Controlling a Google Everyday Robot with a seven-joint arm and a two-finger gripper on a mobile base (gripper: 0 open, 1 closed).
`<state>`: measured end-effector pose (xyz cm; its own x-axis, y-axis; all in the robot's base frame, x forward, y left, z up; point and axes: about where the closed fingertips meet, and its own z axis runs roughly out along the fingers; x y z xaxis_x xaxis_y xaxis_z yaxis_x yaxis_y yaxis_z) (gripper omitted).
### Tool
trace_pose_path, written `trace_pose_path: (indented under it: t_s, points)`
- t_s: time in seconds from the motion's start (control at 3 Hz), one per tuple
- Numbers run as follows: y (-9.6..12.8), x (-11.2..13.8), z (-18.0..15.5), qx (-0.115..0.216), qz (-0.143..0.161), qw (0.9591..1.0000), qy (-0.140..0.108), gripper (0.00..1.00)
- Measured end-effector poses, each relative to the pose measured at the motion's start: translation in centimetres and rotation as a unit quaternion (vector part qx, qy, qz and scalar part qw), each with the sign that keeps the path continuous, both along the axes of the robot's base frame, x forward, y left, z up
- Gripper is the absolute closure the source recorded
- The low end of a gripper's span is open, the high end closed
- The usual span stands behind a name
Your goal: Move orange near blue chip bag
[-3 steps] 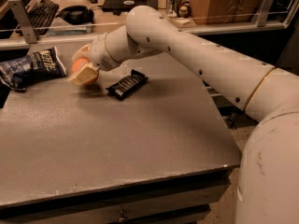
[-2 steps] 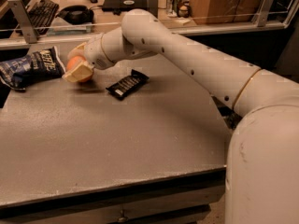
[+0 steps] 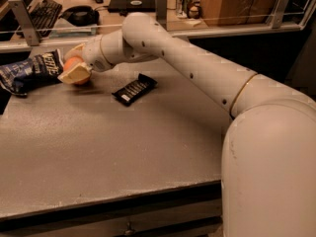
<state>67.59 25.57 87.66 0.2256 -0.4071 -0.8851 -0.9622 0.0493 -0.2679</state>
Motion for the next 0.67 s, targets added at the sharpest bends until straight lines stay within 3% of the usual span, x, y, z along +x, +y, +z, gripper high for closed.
trace_pose_path:
  t_s: [0.67]
  points:
    - [0.78, 0.22, -0.59, 0.005, 0.003, 0.9999, 0.011, 0.14]
